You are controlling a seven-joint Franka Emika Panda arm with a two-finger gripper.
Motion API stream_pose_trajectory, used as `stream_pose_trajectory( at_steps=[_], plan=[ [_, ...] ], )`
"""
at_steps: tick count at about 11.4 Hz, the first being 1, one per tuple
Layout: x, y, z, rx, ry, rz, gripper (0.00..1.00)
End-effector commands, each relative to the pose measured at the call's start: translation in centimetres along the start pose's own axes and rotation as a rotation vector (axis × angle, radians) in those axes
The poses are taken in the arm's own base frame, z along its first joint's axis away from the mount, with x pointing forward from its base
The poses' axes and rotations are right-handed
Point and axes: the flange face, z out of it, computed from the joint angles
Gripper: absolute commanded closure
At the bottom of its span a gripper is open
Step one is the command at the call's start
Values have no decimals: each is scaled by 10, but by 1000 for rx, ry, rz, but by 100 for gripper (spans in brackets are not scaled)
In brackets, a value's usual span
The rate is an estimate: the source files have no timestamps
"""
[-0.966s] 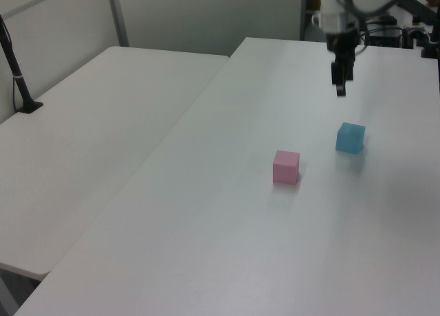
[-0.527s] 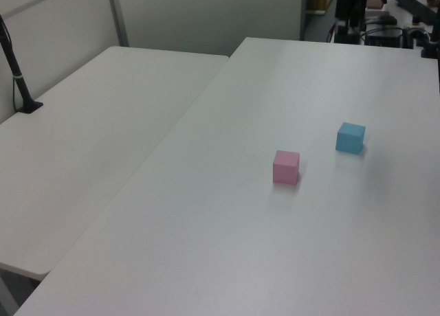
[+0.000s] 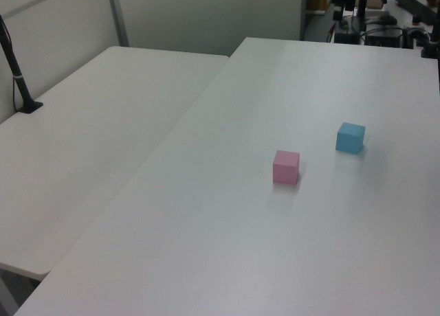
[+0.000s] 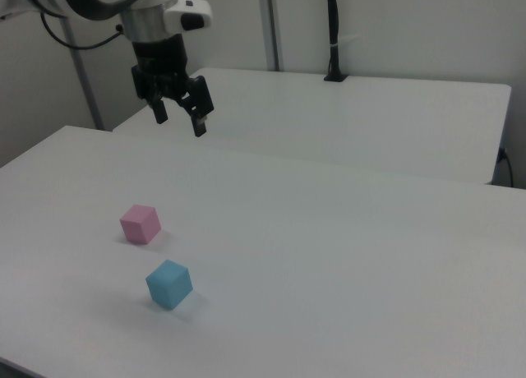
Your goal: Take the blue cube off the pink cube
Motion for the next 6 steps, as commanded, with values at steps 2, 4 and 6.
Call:
stream_pose_trajectory(
  at_steps=[2,4,6],
  plan=[
    [13,24,-6,-19,22,-155,0],
    [13,22,-8,-16,28,-159,0],
    [12,24,-9,-9,31,-148,0]
  ],
)
